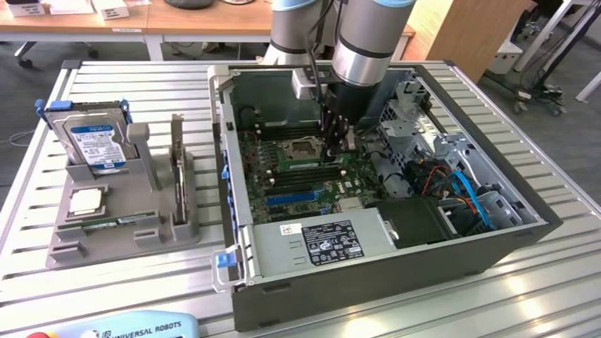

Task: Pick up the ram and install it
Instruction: 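Insert the ram into the slot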

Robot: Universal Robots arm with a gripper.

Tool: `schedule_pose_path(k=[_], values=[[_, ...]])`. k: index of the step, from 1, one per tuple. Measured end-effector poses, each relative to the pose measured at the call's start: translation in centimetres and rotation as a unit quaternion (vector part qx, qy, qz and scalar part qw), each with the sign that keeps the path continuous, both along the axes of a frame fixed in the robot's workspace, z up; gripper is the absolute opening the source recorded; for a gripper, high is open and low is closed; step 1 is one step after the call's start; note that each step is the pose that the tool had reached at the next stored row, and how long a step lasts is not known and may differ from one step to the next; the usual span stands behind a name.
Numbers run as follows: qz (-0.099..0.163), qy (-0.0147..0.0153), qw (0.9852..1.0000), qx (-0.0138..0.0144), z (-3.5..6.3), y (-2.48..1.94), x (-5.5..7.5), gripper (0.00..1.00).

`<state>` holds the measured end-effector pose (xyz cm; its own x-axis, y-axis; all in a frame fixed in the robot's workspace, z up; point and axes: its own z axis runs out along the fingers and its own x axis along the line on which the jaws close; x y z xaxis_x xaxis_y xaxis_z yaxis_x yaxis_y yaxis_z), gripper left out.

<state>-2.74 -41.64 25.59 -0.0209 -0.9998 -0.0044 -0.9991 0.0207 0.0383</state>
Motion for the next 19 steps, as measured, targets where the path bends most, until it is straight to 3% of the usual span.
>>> schedule_pose_path(k=[19], values=[[0.000,0.0000,1.0000,0.0000,-0.70,0.00,-0.02,0.11]])
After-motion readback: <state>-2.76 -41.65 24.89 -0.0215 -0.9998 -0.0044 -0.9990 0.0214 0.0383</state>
